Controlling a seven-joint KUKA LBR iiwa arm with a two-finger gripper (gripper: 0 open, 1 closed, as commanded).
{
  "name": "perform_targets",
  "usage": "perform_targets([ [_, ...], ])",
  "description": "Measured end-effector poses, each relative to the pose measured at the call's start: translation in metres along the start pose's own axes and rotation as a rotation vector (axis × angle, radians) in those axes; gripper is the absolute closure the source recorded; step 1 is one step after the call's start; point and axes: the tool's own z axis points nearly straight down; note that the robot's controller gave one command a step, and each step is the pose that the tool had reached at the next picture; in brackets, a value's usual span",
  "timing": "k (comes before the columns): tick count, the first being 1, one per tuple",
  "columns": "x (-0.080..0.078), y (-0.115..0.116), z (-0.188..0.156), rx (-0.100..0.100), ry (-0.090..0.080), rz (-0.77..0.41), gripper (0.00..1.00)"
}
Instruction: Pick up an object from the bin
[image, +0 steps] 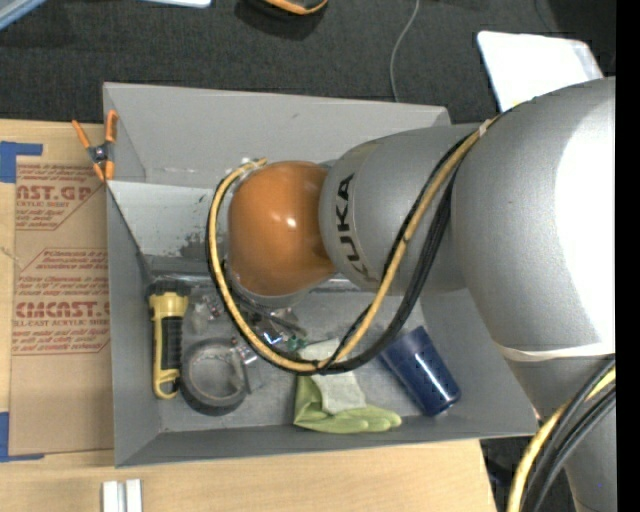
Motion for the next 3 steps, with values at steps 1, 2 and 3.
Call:
perform_targets([
  [1, -0.005, -0.001, 0.031, 0.000, -0.002, -0.081, 0.00],
  [2, 0.007, 0.012, 0.042, 0.004, -0.017, -0.642, 1.00],
  [3, 0.010, 0.015, 0.044, 0.004, -0.019, -0.718, 1.00],
])
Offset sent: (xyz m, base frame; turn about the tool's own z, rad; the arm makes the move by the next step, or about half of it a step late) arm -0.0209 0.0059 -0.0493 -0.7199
